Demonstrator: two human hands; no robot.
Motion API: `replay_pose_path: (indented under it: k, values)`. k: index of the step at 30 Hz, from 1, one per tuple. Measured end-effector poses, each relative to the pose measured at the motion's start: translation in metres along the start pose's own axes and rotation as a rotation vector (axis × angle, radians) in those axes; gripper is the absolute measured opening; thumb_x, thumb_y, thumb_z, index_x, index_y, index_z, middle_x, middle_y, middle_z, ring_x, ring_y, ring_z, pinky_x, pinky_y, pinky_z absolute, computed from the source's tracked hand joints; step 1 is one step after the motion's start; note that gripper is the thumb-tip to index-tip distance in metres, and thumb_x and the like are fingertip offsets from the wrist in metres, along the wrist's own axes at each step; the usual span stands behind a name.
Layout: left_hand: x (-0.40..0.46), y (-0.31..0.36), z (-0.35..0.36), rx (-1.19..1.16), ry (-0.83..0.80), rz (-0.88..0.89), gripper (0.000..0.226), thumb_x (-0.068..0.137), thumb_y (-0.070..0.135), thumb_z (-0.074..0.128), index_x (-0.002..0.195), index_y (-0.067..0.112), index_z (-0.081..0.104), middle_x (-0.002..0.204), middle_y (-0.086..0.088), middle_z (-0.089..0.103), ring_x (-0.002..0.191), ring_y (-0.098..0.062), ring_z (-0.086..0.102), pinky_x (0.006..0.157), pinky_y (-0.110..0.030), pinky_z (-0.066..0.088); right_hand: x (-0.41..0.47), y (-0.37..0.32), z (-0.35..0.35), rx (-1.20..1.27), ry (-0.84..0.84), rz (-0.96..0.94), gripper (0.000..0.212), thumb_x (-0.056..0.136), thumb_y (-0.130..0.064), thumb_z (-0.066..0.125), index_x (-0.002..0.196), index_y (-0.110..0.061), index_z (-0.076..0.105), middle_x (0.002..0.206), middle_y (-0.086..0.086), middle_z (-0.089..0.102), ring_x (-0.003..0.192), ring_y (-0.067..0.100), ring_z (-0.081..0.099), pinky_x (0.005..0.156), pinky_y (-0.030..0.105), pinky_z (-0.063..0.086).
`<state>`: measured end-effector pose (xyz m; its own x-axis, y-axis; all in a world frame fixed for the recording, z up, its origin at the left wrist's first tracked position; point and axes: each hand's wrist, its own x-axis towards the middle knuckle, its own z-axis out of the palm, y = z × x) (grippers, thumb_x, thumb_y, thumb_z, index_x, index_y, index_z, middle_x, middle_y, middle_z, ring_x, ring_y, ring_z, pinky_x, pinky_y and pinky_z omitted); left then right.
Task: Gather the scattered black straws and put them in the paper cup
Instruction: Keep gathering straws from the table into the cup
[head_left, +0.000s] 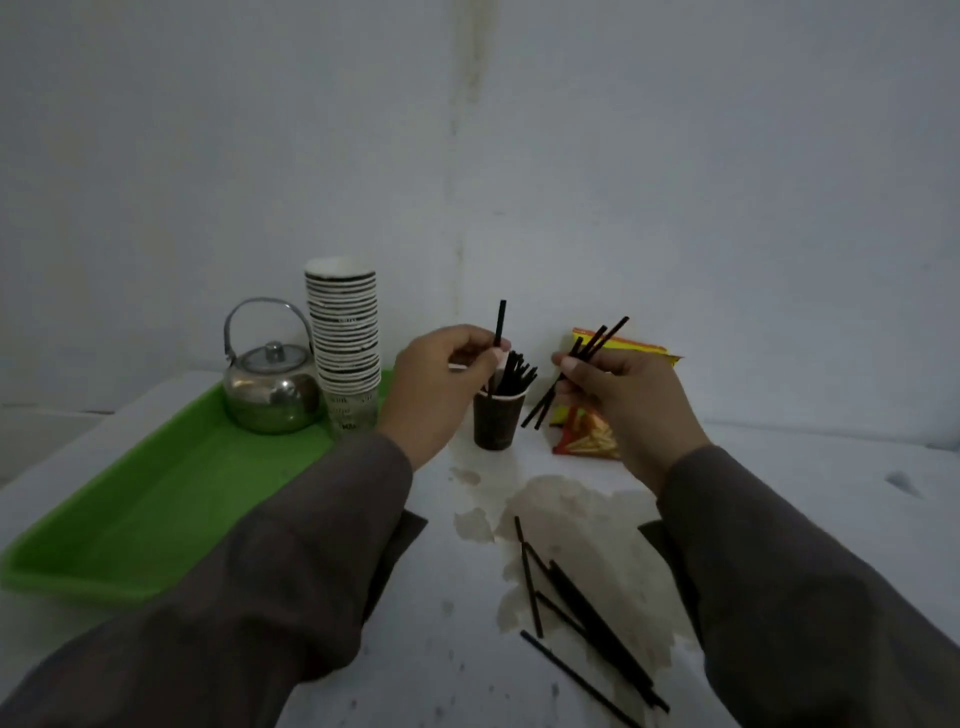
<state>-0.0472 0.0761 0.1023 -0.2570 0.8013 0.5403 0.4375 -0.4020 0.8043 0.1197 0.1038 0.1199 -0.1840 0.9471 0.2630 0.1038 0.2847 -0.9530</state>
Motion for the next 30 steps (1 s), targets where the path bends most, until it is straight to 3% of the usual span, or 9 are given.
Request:
replay_pose_path:
  k: [4,7,10,14,18,25,30]
  values:
    - [0.044,-0.005,0.001,0.042,0.043,0.05,0.013,0.082,0.009,0.063,0.088,0.019,0.067,0.078,-0.012,0.067,0.073,-0.024,0.063,0.074,-0.038,0.057,0.045,-0.002,0.012,-0.045,0.106,-0.034,0.015,0.087,-0.009,0.059,0.095,-0.003,0.069,0.069,0.006,0.065,0.061,0.013,0.06,0.073,0.027,0.054]
    - [0.063,-0.013,0.006,0.09,0.039,0.086,0.022,0.081,0.007,0.062,0.095,0.024,0.06,0.077,-0.01,0.066,0.07,-0.019,0.065,0.07,-0.029,0.055,0.072,0.004,0.021,-0.114,0.161,-0.04,0.018,0.086,-0.014,0.061,0.098,-0.004,0.069,0.071,0.006,0.066,0.06,0.013,0.058,0.071,0.028,0.053]
    - [0.071,-0.023,0.01,0.174,-0.005,0.115,0.041,0.082,0.007,0.06,0.114,0.031,0.049,0.076,0.001,0.062,0.066,-0.009,0.06,0.062,-0.015,0.049,0.09,0.013,0.033,-0.171,0.187,-0.027,0.022,0.086,-0.016,0.062,0.103,-0.006,0.069,0.084,0.008,0.069,0.068,0.012,0.057,0.076,0.029,0.049]
    - [0.075,-0.041,0.016,0.315,-0.055,0.151,0.063,0.084,0.007,0.058,0.131,0.039,0.032,0.076,0.005,0.055,0.067,-0.015,0.059,0.066,-0.026,0.051,0.101,0.027,0.048,-0.24,0.165,0.004,0.023,0.086,-0.016,0.061,0.106,-0.006,0.068,0.109,0.01,0.069,0.087,0.012,0.055,0.077,0.023,0.041]
    - [0.076,-0.058,0.023,0.362,-0.092,0.158,0.053,0.087,0.009,0.055,0.127,0.038,0.036,0.075,0.011,0.053,0.068,-0.018,0.06,0.069,-0.04,0.055,0.105,0.044,0.059,-0.347,0.119,0.015,0.024,0.088,-0.016,0.059,0.109,-0.006,0.066,0.111,0.011,0.068,0.095,0.018,0.061,0.076,0.021,0.042]
    - [0.073,-0.078,0.035,0.409,-0.116,0.159,0.049,0.088,0.013,0.056,0.129,0.033,0.037,0.083,0.001,0.064,0.076,-0.02,0.062,0.07,-0.037,0.054,0.109,0.078,0.069,-0.562,0.097,-0.03,0.024,0.087,-0.018,0.058,0.111,-0.013,0.064,0.108,0.01,0.068,0.103,0.026,0.06,0.091,0.039,0.051]
    - [0.07,-0.092,0.04,0.503,-0.144,0.19,0.04,0.088,0.012,0.053,0.126,0.022,0.044,0.091,-0.005,0.071,0.08,-0.027,0.064,0.076,-0.044,0.054,0.112,0.086,0.068,-0.639,0.135,-0.085,0.042,0.085,-0.024,0.059,0.126,-0.026,0.05,0.106,0.009,0.066,0.105,0.028,0.056,0.089,0.047,0.051]
